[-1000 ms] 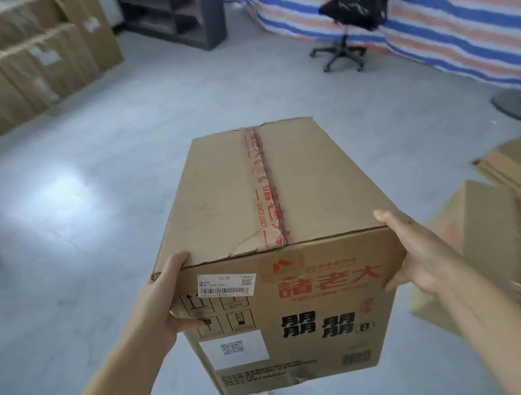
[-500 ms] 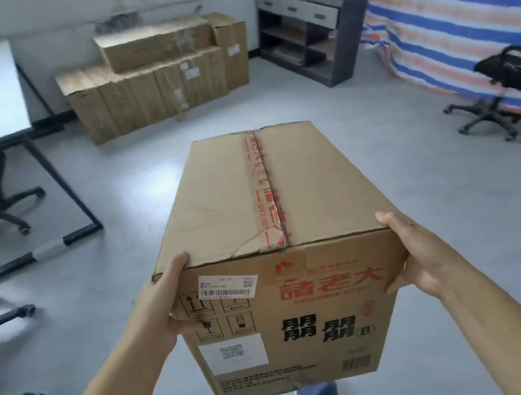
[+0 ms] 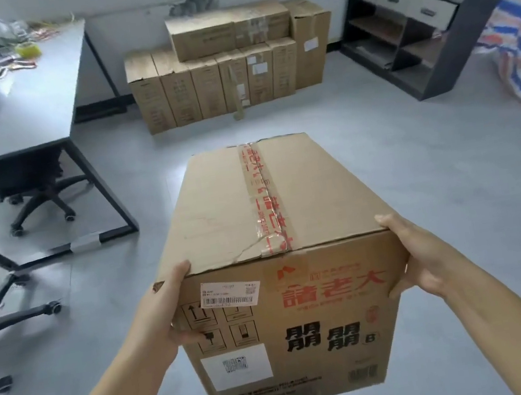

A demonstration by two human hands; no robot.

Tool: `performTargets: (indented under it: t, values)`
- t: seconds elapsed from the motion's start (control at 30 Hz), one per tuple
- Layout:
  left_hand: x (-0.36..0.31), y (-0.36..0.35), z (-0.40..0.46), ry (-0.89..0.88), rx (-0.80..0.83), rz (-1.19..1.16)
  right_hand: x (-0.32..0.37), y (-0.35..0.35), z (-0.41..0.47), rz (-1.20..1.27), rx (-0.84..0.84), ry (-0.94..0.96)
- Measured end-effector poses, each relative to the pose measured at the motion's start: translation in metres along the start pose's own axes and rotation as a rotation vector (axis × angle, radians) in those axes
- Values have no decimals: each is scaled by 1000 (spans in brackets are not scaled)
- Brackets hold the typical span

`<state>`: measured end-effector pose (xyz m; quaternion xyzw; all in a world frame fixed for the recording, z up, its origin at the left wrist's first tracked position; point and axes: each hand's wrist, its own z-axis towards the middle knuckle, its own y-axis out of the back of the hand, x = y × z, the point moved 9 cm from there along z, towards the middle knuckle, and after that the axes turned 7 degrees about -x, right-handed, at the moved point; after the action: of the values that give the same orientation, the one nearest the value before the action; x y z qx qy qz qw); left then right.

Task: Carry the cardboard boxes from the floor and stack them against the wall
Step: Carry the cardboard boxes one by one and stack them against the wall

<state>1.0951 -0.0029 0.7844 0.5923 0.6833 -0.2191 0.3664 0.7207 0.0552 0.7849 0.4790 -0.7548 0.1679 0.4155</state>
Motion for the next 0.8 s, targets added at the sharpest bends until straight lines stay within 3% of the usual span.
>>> performTargets:
  t: [0.23, 0.8]
  values:
    - [-88, -52, 109, -18, -11, -49, 97, -63, 125, -59, 33, 20]
    - [-373, -169, 393, -31, -41, -113, 361, -232, 408, -63, 47, 55]
